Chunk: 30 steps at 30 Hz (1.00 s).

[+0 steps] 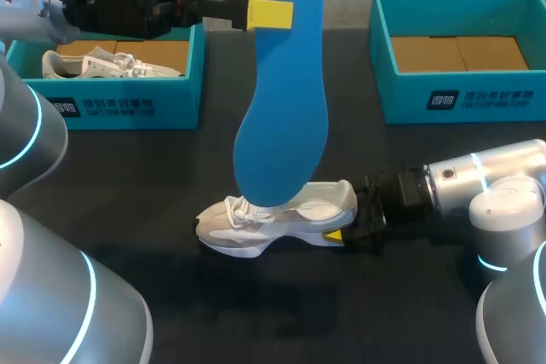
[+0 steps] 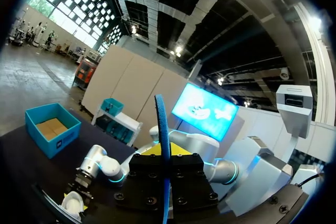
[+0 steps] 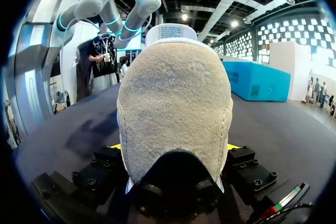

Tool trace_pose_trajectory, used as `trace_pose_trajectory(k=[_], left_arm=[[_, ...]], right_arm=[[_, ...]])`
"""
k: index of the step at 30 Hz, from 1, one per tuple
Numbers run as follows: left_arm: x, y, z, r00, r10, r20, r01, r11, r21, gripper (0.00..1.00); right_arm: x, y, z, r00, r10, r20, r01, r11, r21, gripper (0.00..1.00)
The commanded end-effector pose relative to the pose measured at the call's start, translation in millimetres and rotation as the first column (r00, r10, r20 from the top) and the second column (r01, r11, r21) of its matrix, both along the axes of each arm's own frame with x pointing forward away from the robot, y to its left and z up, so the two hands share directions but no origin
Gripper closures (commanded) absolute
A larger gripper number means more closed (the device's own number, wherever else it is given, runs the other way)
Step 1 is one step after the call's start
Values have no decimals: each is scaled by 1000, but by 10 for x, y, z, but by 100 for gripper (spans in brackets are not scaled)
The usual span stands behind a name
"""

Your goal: Take the shoe out of the shoebox, open the shoe tongue, remove and reinsert the insole, then place the shoe into the shoebox

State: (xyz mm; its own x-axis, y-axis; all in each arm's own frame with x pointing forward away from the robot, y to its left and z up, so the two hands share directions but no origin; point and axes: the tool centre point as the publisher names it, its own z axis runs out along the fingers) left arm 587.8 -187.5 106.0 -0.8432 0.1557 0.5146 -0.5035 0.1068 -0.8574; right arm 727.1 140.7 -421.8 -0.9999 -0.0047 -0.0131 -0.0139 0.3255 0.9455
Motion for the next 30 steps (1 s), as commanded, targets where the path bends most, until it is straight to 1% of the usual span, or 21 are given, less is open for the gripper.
trace_pose_trajectory(k=[1, 5, 12, 20, 26, 30], left_arm=[[-13, -8, 24, 1000, 6, 0, -6, 1000, 6, 100], [-17, 23, 18, 1000, 11, -9, -10, 1000, 18, 100], [-75, 169, 34, 1000, 19, -8, -19, 999, 35, 100], [-27, 274, 42, 999, 34, -23, -34, 999, 21, 100], [-23, 290, 34, 998, 27, -51, -26, 999, 29, 100], [-30, 293, 37, 998, 33, -46, -31, 999, 33, 100]], right_arm=[[-8, 13, -23, 1000, -1, 1, 1, 1000, -2, 100], [-8, 13, -23, 1000, -1, 1, 1, 1000, -2, 100], [-8, 13, -23, 1000, -1, 1, 1, 1000, -2, 100], [-8, 13, -23, 1000, -1, 1, 1, 1000, -2, 100], [-8, 13, -23, 1000, -1, 1, 1, 1000, -2, 100], [-8, 13, -23, 1000, -1, 1, 1, 1000, -2, 100]])
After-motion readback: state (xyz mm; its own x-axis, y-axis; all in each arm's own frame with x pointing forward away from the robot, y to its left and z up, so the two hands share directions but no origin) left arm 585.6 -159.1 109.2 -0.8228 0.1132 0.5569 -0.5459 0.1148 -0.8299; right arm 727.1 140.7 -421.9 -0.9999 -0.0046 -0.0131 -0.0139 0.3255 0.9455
